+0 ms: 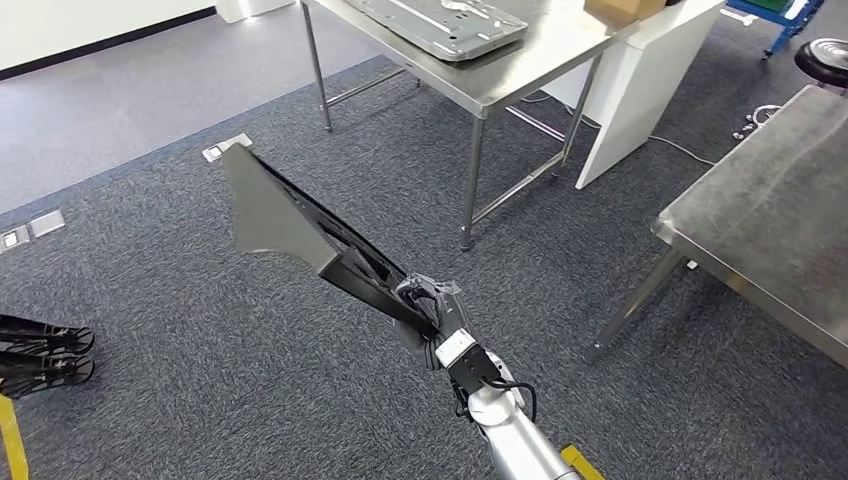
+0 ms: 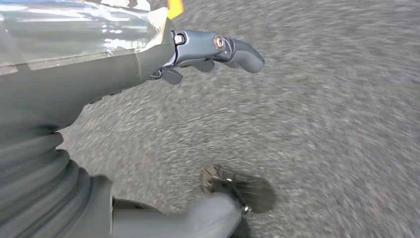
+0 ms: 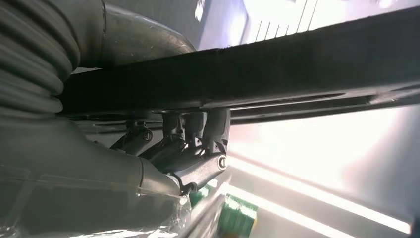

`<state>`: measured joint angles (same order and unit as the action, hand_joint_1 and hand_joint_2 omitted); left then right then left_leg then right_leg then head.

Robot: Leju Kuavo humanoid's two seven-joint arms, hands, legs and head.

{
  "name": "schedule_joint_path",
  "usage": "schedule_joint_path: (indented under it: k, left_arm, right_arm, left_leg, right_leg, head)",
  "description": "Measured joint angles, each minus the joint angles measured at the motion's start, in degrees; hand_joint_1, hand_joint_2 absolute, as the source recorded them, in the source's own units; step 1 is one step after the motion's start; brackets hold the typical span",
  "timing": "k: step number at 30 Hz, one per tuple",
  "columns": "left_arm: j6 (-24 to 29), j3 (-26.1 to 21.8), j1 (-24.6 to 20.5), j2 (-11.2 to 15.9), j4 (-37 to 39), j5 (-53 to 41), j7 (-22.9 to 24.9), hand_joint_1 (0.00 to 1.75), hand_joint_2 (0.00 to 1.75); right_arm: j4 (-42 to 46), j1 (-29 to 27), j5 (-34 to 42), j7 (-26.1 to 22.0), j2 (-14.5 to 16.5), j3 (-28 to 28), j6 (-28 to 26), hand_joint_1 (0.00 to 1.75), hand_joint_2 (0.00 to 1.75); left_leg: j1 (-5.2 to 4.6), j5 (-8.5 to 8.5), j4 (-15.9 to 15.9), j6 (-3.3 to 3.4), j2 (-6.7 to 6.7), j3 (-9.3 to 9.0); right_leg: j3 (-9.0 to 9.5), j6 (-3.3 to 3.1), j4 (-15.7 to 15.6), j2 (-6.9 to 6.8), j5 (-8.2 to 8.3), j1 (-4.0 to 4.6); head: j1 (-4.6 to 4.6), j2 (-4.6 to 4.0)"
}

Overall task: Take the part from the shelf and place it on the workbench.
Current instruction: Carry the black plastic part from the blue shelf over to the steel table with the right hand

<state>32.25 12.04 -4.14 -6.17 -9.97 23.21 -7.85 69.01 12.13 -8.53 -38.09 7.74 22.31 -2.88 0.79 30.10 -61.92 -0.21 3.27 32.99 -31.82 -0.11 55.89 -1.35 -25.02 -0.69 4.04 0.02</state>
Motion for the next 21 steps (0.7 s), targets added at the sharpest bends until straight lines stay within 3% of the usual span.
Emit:
schedule_joint_path:
  k: [1,2,3,4,5,6,8,10,12,13,14,16,18,19,20,21]
  left_arm:
    - [0.6,0.1,0.0,0.0,0.0,-0.2,-0.1,0.0,1.75]
    - [1.1,0.2,0.1,0.0,0.1,-0.4,-0.2,0.0,1.75]
    - [1.6,0.4,0.2,0.0,0.1,-0.6,-0.4,0.0,1.75]
    - [2.0,0.4,0.2,0.0,0.1,-0.8,-0.6,0.0,1.75]
    - [2.2,0.5,0.2,0.0,0.1,-1.0,-0.7,0.0,1.75]
    - [2.3,0.5,0.2,0.0,0.1,-1.0,-0.8,0.0,1.75]
    - [2.4,0.5,0.2,0.1,0.1,-1.1,-0.9,0.0,1.75]
    - [2.2,0.5,0.1,0.1,0.1,-1.0,-1.1,0.0,1.75]
    - [0.8,0.5,0.1,0.1,0.1,-0.4,-1.9,0.0,1.75]
    - [-0.2,0.5,0.1,0.1,0.1,0.0,-2.4,0.0,1.75]
    - [-1.1,0.5,0.1,0.1,0.1,0.4,-2.9,0.0,1.75]
    - [-2.6,0.5,0.1,0.0,0.1,1.0,-3.3,0.0,1.75]
    - [-3.4,0.4,0.2,0.1,0.1,1.5,-3.3,0.0,1.75]
    - [-3.7,0.4,0.2,0.1,0.1,1.6,-3.3,0.0,1.75]
    - [-4.0,0.4,0.3,0.1,0.1,1.8,-3.3,0.0,1.75]
    - [-4.2,0.4,0.3,0.1,0.1,1.9,-3.2,0.0,1.75]
  right_arm:
    - [0.0,-0.1,0.1,0.0,0.0,0.0,-0.2,1.75,1.75]
    - [0.0,-0.3,0.1,0.0,0.0,0.0,-0.3,1.75,1.75]
    - [-0.1,-0.5,0.2,0.0,-0.1,0.0,-0.3,1.75,1.75]
    - [-0.1,-0.8,0.2,0.0,-0.2,0.0,-0.4,1.75,1.75]
    - [-0.1,-1.1,0.2,0.0,-0.3,0.0,-0.4,1.75,1.75]
    - [-0.2,-1.2,0.2,0.0,-0.4,0.0,-0.4,1.75,1.75]
    - [-0.2,-1.2,0.2,0.0,-0.5,0.0,-0.4,1.75,1.75]
    - [-0.2,-1.2,0.3,0.0,-0.5,0.0,-0.4,1.75,1.75]
    - [-0.2,-1.3,0.3,0.0,-0.6,0.0,-0.3,1.75,1.75]
    - [-0.2,-1.3,0.3,0.0,-0.7,0.0,-0.3,1.75,1.75]
    - [-0.2,-1.2,0.3,0.0,-0.8,0.0,-0.3,1.75,1.75]
    - [-0.4,-1.0,0.3,0.0,-0.9,0.0,-0.2,1.75,1.75]
    - [-0.8,-0.9,0.5,0.0,-1.0,0.1,-0.2,1.75,1.75]
    - [-1.0,-1.0,0.6,0.0,-1.1,0.1,-0.2,1.75,1.75]
    - [-1.2,-1.1,0.6,0.0,-1.2,0.1,-0.2,1.75,1.75]
    - [-1.3,-1.1,0.7,0.0,-1.3,0.1,-0.2,1.75,1.75]
  left_leg:
    - [0.03,1.97,-3.8,-0.17,-1.83,1.69]
    - [0.05,3.69,-7.8,-0.3,-2.78,3.64]
    - [0.06,4.59,-10.9,-0.38,-3.18,5.29]
    - [0.06,4.32,-12.0,-0.38,-3.33,6.13]
    - [0.09,2.78,-10.5,-0.3,-3.46,5.75]
    - [0.15,0.51,-7.0,-0.16,-3.91,4.35]
    - [0.4,-3.12,1.2,0.23,-6.72,0.8]
    - [0.38,-3.83,4.6,0.57,-8.5,-0.64]
    - [0.2,-3.98,5.0,1.09,-7.21,-0.79]
    - [0.22,-4.21,5.3,1.47,-6.47,-1.01]
    - [0.28,-4.45,5.6,1.86,-5.66,-1.22]
    - [0.23,-4.67,5.9,2.33,-4.01,-1.41]
    - [0.05,-4.57,5.9,2.49,-2.22,-1.33]
    - [0.02,-4.51,5.9,2.48,-1.38,-1.31]
    - [0.03,-4.44,5.9,2.42,-0.6,-1.32]
    - [0.06,-4.35,5.9,2.28,0.11,-1.37]
  right_leg:
    - [-0.03,-0.15,0.0,0.8,0.08,0.01]
    - [-0.05,-0.24,0.1,1.65,0.14,0.01]
    - [-0.05,-0.24,0.1,2.54,0.14,0.03]
    - [-0.03,-0.24,0.1,3.44,0.14,0.04]
    - [0.01,-0.22,0.2,4.35,0.14,0.03]
    - [0.05,-0.21,0.3,5.23,0.14,0.01]
    - [-0.07,-0.01,0.5,6.77,0.11,0.08]
    - [-0.57,0.6,0.6,7.99,0.17,0.06]
    - [-1.27,1.49,0.5,9.25,0.41,-0.14]
    - [-1.69,1.78,0.9,8.8,0.32,-0.16]
    - [-2.46,1.88,2.0,7.58,-0.23,-0.1]
    - [-5.58,1.59,8.1,3.82,-2.96,-0.03]
    - [-9.55,1.53,15.9,2.16,-5.81,-0.17]
    - [-10.45,1.8,17.7,1.93,-6.18,-0.27]
    - [-10.1,2.27,17.0,1.7,-5.64,-0.4]
    - [-8.4,2.81,13.9,1.18,-4.35,-0.51]
  head:
    - [-0.11,0.0]
    - [-0.2,0.0]
    - [-0.25,0.0]
    - [-0.25,0.0]
    - [-0.25,0.0]
    - [-0.25,0.0]
    - [-0.26,0.0]
    - [-0.25,0.0]
    - [-0.24,0.0]
    - [-0.23,0.0]
    - [-0.09,0.0]
    - [0.22,0.0]
    - [0.38,0.0]
    - [0.38,0.0]
    - [0.4,0.0]
    - [0.39,0.0]
